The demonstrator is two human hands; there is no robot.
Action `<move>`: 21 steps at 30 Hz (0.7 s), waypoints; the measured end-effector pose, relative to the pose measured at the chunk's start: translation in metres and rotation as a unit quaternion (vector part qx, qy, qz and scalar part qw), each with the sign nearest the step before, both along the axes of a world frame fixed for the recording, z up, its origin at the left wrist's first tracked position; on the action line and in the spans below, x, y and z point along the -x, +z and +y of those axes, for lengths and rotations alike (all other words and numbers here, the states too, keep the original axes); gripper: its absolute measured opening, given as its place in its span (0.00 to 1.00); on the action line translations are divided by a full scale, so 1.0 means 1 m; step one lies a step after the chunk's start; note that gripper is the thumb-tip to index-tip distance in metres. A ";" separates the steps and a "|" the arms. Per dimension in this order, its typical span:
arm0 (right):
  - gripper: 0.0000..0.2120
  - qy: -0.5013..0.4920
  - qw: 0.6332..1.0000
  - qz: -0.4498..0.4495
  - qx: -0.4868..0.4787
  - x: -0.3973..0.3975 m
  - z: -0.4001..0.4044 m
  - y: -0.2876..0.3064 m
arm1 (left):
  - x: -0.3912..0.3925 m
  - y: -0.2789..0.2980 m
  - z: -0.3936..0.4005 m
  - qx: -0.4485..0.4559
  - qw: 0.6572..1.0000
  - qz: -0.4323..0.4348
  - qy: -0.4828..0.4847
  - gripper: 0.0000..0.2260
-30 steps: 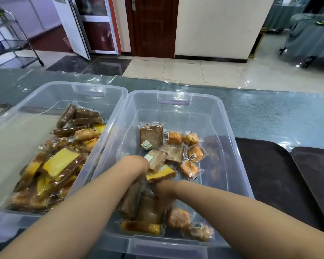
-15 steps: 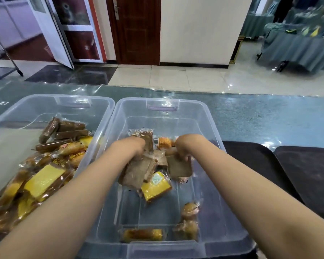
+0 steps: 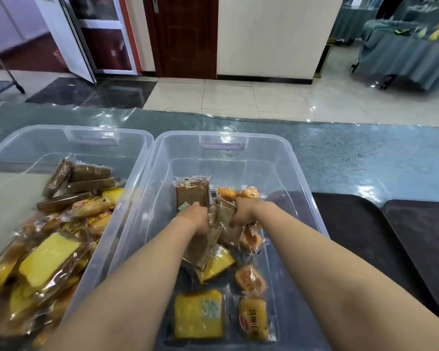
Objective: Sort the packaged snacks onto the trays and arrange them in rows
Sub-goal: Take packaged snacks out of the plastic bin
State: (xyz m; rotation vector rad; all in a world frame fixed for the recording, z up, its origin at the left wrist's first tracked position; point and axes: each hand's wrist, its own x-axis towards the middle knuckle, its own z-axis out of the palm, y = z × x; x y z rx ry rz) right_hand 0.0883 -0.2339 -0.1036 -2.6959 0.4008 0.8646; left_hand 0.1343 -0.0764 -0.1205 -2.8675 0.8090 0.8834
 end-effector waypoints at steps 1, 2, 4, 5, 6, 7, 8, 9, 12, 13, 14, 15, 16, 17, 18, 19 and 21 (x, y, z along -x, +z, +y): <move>0.31 -0.009 1.000 0.001 -0.007 0.000 0.000 -0.003 | 0.000 -0.001 -0.001 -0.002 1.000 0.007 -0.004 0.19; 0.30 -0.019 1.000 0.003 -0.011 0.001 0.000 -0.004 | 0.000 0.000 -0.002 -0.014 1.000 0.019 -0.012 0.19; 0.32 -0.033 0.999 0.002 -0.009 0.005 0.000 -0.008 | 0.002 0.003 -0.004 -0.043 0.997 0.052 -0.026 0.21; 0.33 -0.034 0.999 0.001 -0.004 0.006 0.000 -0.010 | 0.003 0.004 -0.005 -0.060 0.995 0.073 -0.030 0.23; 0.34 -0.030 1.000 0.000 0.004 0.008 0.002 -0.010 | 0.003 0.007 -0.005 -0.077 0.992 0.092 -0.034 0.24; 0.35 -0.023 1.000 0.000 0.012 0.008 0.003 -0.012 | 0.004 0.009 -0.006 -0.090 0.990 0.105 -0.041 0.24; 0.36 -0.019 1.000 0.002 0.016 0.009 0.005 -0.012 | 0.003 0.010 -0.005 -0.099 0.987 0.113 -0.049 0.22; 0.35 -0.023 1.000 0.006 0.012 0.009 0.006 -0.013 | 0.003 0.010 -0.005 -0.105 0.986 0.115 -0.055 0.22; 0.28 -0.047 0.999 0.016 -0.011 0.010 0.008 -0.012 | 0.004 0.009 -0.001 -0.097 0.989 0.100 -0.053 0.23; 0.27 -0.049 0.999 0.011 -0.012 0.010 0.008 -0.010 | 0.005 0.007 0.000 -0.092 0.990 0.097 -0.050 0.23; 0.25 -0.049 0.999 0.007 -0.010 0.010 0.009 -0.008 | 0.005 0.007 0.002 -0.085 0.990 0.097 -0.048 0.22; 0.23 -0.046 0.999 0.004 -0.008 0.010 0.010 -0.007 | 0.005 0.006 0.002 -0.078 0.991 0.096 -0.048 0.21; 0.21 -0.045 0.999 0.005 -0.005 0.010 0.012 -0.005 | 0.005 0.007 0.003 -0.070 0.992 0.094 -0.048 0.20; 0.20 -0.044 0.999 0.007 -0.004 0.009 0.013 -0.004 | 0.005 0.007 0.004 -0.064 0.993 0.088 -0.047 0.19; 0.20 -0.046 0.999 0.009 -0.005 0.009 0.014 -0.002 | 0.004 0.007 0.006 -0.059 0.994 0.082 -0.044 0.19; 0.20 -0.051 0.999 0.010 -0.006 0.008 0.014 0.000 | 0.002 0.008 0.006 -0.057 0.995 0.076 -0.041 0.18; 0.19 -0.066 0.998 0.005 -0.008 0.007 0.014 0.002 | 0.001 0.008 0.008 -0.058 0.995 0.065 -0.039 0.17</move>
